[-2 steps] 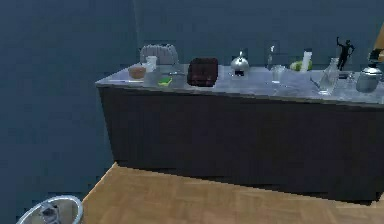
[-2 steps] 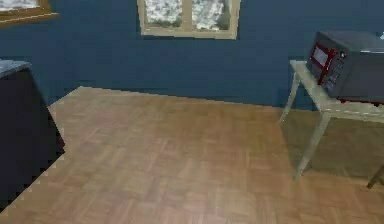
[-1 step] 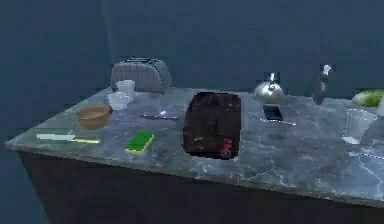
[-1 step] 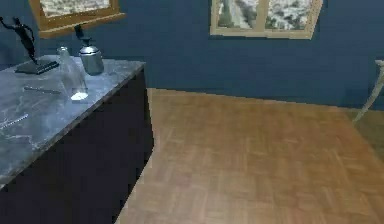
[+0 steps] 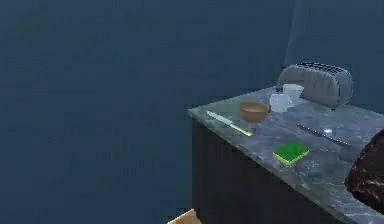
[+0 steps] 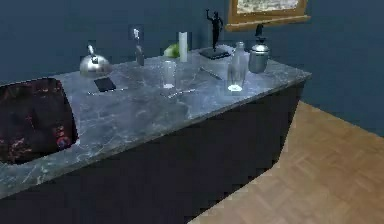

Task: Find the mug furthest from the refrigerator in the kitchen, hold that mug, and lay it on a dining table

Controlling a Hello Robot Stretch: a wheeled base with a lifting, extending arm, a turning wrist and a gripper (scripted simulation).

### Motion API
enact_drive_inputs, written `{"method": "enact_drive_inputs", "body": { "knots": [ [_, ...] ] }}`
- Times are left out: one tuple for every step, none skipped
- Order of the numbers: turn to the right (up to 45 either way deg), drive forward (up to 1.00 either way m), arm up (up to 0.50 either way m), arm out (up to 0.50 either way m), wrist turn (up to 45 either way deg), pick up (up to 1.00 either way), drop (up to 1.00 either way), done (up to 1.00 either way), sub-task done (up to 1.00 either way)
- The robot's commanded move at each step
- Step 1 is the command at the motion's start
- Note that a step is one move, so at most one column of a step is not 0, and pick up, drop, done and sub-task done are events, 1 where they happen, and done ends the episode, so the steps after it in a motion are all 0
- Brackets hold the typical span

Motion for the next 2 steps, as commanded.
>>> {"method": "enact_drive_inputs", "body": {
  "knots": [
    [-45.0,0.0,0.0,0.0,0.0,0.0,0.0,0.0,0.0],
    [-18.0,0.0,0.0,0.0,0.0,0.0,0.0,0.0,0.0]
  ]
}}
